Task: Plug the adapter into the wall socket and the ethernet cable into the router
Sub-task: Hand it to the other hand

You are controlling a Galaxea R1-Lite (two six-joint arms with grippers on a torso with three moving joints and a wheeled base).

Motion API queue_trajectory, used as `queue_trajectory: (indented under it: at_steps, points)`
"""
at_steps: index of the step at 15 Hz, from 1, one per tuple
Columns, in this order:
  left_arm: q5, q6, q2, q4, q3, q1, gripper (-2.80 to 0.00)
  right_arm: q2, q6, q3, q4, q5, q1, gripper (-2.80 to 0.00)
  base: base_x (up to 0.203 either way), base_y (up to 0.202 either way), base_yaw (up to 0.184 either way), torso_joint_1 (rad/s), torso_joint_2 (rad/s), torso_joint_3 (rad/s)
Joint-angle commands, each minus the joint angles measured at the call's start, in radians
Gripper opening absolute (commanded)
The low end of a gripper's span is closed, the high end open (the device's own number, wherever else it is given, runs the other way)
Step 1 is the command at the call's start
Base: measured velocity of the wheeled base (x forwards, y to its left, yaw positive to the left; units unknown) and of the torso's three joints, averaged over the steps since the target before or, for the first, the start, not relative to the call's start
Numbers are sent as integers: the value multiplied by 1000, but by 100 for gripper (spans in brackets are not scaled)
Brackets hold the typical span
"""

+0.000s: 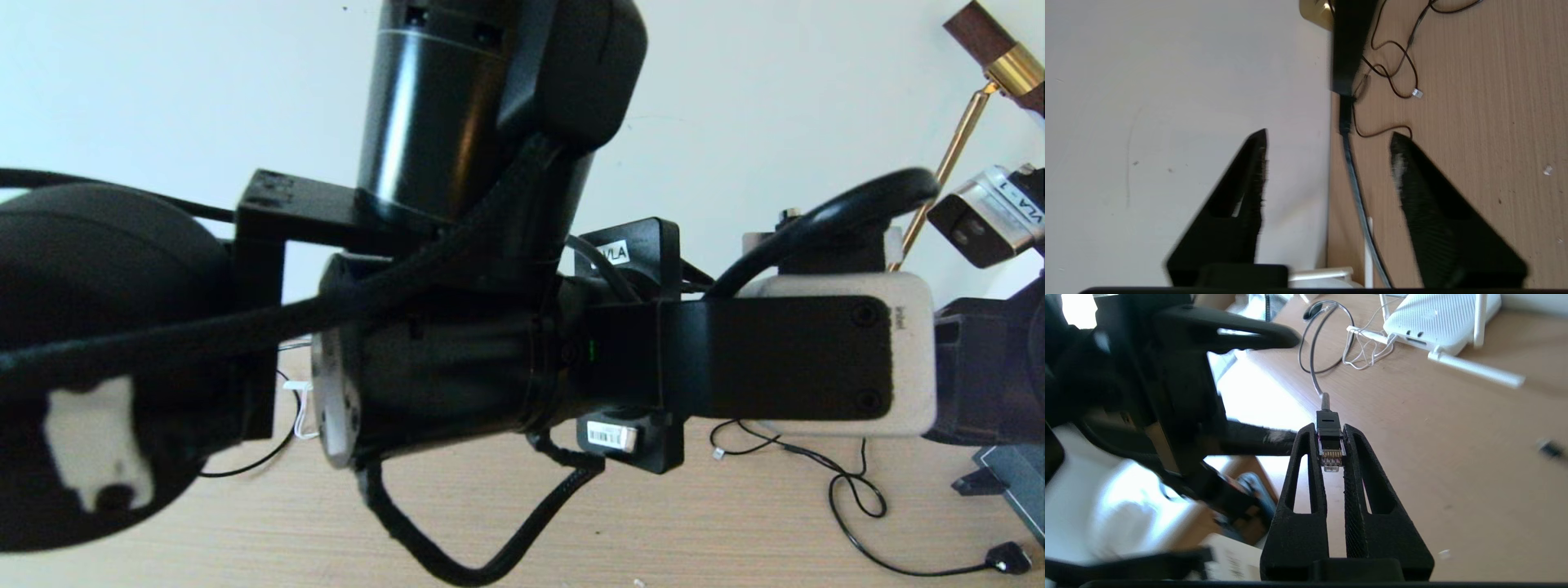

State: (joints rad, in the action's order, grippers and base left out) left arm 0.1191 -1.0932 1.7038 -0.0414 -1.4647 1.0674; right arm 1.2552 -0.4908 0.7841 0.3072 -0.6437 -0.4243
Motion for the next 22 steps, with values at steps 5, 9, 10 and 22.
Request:
queue_trajectory:
  at_steps: [5, 9, 10, 22]
  points:
    - [-139, -70, -99, 491, 351, -4, 0, -60, -505, 29, 2, 9, 2, -280, 0, 0, 0, 0, 0, 0]
    - [-288, -74, -82, 754, 467, -9, 0, -57, -797, 77, -5, -70, 2, -280, 0, 0, 0, 0, 0, 0]
    - [-297, -73, -78, 789, 475, -11, 0, -55, -853, 90, -7, -100, 2, -280, 0, 0, 0, 0, 0, 0]
    - [-566, -73, -15, 985, 497, -125, 0, -48, -955, 193, -197, -258, 32, -280, 0, 0, 0, 0, 0, 0]
